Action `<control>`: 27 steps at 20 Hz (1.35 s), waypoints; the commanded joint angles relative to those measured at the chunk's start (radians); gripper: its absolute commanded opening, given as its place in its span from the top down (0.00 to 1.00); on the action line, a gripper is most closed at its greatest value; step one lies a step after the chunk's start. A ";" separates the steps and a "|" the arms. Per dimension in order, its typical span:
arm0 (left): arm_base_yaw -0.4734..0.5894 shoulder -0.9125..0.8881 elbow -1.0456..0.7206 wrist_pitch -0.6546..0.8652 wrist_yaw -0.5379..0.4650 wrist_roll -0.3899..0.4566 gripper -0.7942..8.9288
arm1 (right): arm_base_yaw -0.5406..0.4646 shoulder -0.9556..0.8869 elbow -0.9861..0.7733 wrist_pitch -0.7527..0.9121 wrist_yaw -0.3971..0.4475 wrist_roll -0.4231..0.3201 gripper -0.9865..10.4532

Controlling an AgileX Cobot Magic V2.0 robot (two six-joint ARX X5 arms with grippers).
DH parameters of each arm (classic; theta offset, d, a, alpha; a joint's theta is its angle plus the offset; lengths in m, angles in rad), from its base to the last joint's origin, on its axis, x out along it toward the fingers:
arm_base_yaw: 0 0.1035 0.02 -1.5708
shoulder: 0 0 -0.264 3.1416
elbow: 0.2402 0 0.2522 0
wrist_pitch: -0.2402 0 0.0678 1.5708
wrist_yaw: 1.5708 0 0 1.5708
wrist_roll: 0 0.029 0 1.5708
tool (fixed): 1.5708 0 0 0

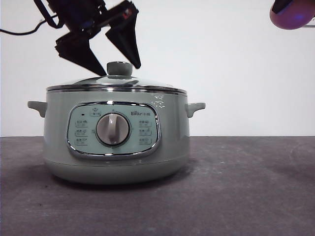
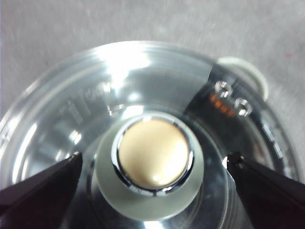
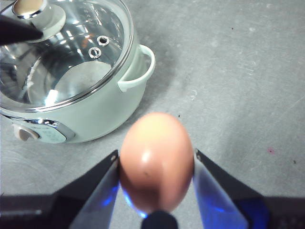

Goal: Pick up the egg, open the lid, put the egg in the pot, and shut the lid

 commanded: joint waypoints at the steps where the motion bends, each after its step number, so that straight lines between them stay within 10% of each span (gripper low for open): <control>1: -0.004 0.011 -0.001 -0.001 -0.003 -0.014 0.22 | 0.002 -0.003 0.000 0.013 -0.001 -0.006 0.93; 13: -0.004 0.010 -0.001 0.049 -0.001 -0.040 0.81 | 0.001 -0.003 0.000 0.008 0.001 -0.006 0.93; 27: -0.002 -0.027 0.000 0.040 -0.006 -0.039 0.93 | 0.002 -0.003 0.000 0.013 0.001 -0.006 0.93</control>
